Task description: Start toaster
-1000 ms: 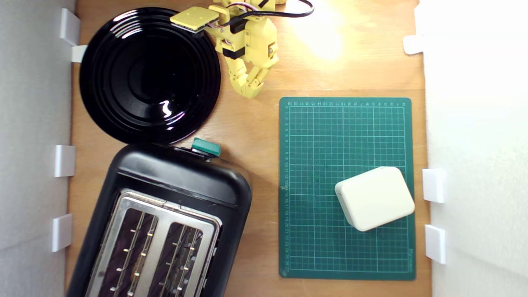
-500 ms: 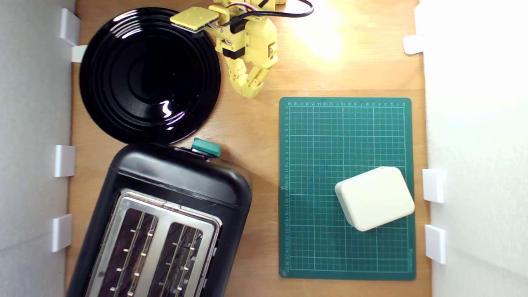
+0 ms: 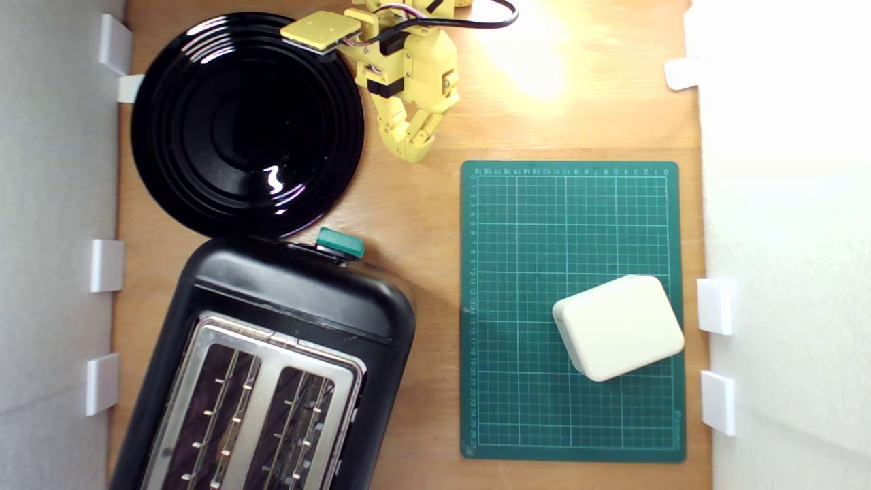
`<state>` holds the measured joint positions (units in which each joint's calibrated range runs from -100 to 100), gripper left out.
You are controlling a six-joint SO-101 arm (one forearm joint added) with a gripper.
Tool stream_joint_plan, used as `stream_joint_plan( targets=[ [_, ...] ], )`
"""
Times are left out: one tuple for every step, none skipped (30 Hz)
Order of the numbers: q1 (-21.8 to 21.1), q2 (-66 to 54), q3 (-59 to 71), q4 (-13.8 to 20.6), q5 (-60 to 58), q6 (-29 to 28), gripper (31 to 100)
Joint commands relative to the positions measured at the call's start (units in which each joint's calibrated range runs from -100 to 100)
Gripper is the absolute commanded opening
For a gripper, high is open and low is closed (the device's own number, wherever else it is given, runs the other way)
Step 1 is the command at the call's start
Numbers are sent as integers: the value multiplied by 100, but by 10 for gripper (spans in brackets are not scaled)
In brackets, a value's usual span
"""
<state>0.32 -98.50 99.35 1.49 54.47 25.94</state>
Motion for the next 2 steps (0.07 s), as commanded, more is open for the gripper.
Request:
stream_joint_plan(
  targets=[
    [-24,-92,38,67,14,-6,314],
    [-24,-92,38,67,14,-6,314]
  ],
)
